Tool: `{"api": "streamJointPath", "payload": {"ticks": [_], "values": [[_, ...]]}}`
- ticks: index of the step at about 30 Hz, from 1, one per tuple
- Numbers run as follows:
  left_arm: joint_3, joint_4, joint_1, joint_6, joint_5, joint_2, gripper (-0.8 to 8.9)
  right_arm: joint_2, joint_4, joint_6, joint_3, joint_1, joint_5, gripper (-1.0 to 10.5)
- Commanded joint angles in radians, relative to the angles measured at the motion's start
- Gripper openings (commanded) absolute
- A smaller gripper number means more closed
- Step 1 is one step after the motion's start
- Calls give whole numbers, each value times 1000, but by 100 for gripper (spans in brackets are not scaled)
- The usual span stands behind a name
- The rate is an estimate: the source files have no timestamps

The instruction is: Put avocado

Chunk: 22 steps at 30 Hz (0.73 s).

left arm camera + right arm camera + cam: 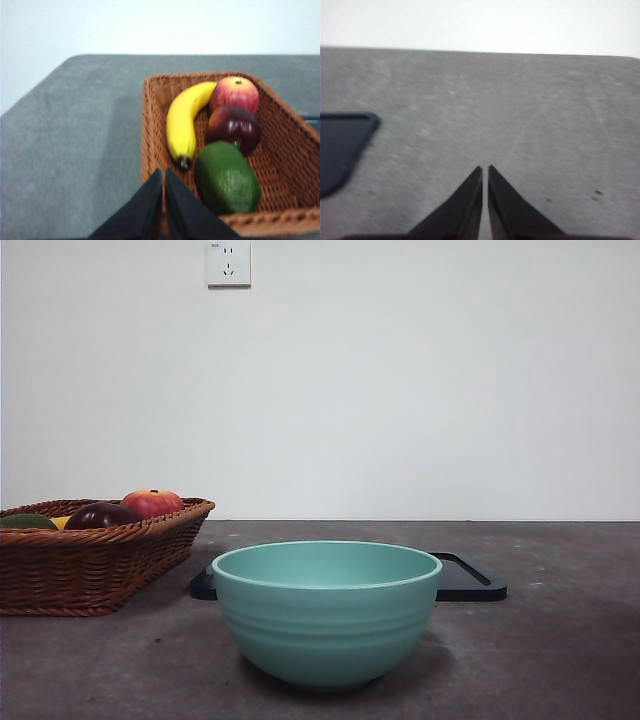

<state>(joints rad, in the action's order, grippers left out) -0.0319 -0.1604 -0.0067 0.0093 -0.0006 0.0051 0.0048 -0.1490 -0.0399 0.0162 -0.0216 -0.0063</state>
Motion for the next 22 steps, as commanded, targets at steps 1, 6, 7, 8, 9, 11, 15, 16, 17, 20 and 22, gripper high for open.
{"api": "streamJointPath", "payload": {"ticks": [1,6,7,8,9,11,15,16,17,20,22], "values": [[-12,25,2,-30,-3,-2,9,-1,20,-123,8,0,-43,11],[-124,24,2,-106,-42,6,9,0,-2,-235,101,0,-49,11],[-152,25,2,-116,-62,12,9,2,-14,-254,135,0,-48,11],[-177,26,2,-117,-76,20,9,8,-25,-271,162,0,-48,11],[-208,26,2,-119,-88,34,9,17,-43,-291,200,0,-49,11],[-275,19,2,-119,-93,70,9,41,-83,-317,275,0,-59,11],[-433,-28,2,-121,-92,172,9,112,-167,-318,424,0,-121,11],[-481,-51,2,-127,-89,203,9,134,-185,-315,462,0,-135,11],[-527,-73,2,-132,-80,232,9,157,-202,-315,496,0,-147,11],[-649,-124,2,-134,-49,310,9,220,-228,-316,582,0,-189,11],[-724,-162,2,-132,-10,358,9,261,-240,-316,631,0,-230,11]]}}
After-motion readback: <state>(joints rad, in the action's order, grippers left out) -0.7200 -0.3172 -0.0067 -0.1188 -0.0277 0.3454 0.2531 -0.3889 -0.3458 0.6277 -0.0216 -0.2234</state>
